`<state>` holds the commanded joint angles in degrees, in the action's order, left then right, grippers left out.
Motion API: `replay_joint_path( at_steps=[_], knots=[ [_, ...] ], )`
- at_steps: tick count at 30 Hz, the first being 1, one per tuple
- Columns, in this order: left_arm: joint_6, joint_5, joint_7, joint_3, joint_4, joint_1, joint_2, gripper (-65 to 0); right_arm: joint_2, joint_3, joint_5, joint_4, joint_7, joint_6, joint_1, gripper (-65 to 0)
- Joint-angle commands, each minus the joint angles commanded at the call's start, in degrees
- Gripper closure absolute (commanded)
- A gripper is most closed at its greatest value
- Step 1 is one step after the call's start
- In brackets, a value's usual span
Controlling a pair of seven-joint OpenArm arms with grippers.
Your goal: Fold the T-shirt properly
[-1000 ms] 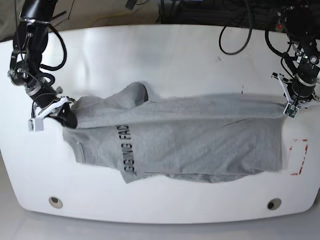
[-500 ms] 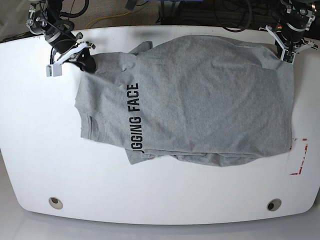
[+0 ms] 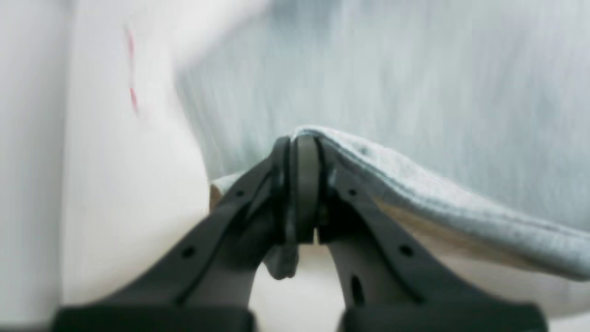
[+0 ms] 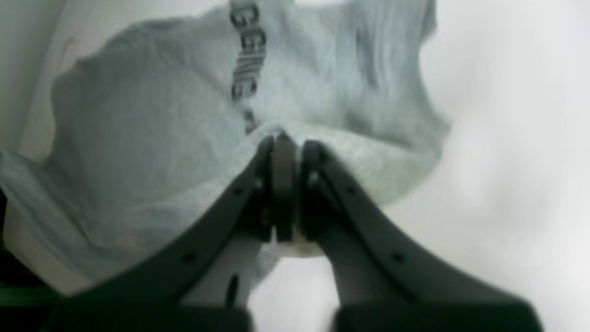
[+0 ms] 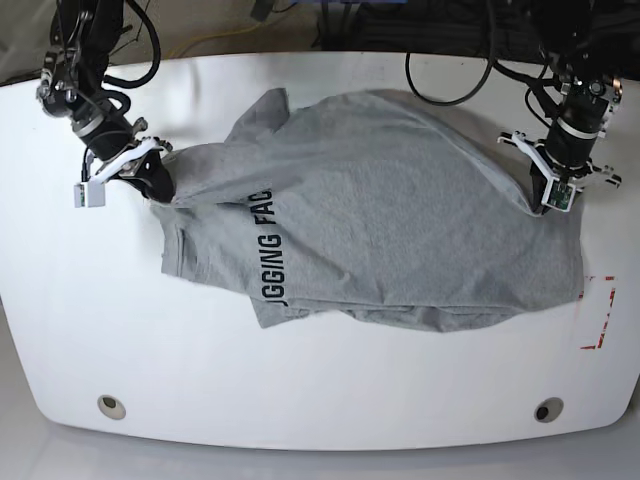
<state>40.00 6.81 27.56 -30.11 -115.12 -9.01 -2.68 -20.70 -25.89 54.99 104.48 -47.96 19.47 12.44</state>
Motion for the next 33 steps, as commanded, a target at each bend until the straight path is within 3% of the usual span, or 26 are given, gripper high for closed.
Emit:
replay_joint_path(
  at_steps=[5,11,14,19,22,27,33],
  knots=[
    [0.0,12.5,4.6,6.5,0.0,11.7,0.1,0.0,-3.8,0.4,0.0,-6.1,-0.2,0.09,-10.3,0.0],
    [0.0,20.4,10.4,8.6,1.4,28.0,0.1,0.0,-8.9,7.9,0.0,-16.5,-0.3,0.09,-26.5,0.0],
    [0.0,21.8,13.5,8.6,1.8,35.1,-0.7,0.0,-10.0,11.0,0.0,-22.5,-0.2,0.09,-34.8,0.0],
    [0.0,21.5,18.7,11.5,2.0,45.2,-6.5,0.0,-13.2,19.3,0.0,-33.5,0.0,0.26,-51.8,0.0],
    [0.0,21.5,21.5,12.7,2.3,50.8,-8.4,0.0,-13.9,24.2,-0.1,-38.4,0.1,0.44,-61.5,0.0],
    [0.0,21.9,21.9,12.7,6.5,59.3,-9.3,0.0,-14.2,32.7,-0.1,-45.6,1.1,0.53,-76.4,0.0],
    [0.0,21.9,22.0,12.7,8.7,68.0,-10.3,0.0,-14.2,38.7,0.0,-48.5,1.6,0.53,-87.2,0.0]
  ],
)
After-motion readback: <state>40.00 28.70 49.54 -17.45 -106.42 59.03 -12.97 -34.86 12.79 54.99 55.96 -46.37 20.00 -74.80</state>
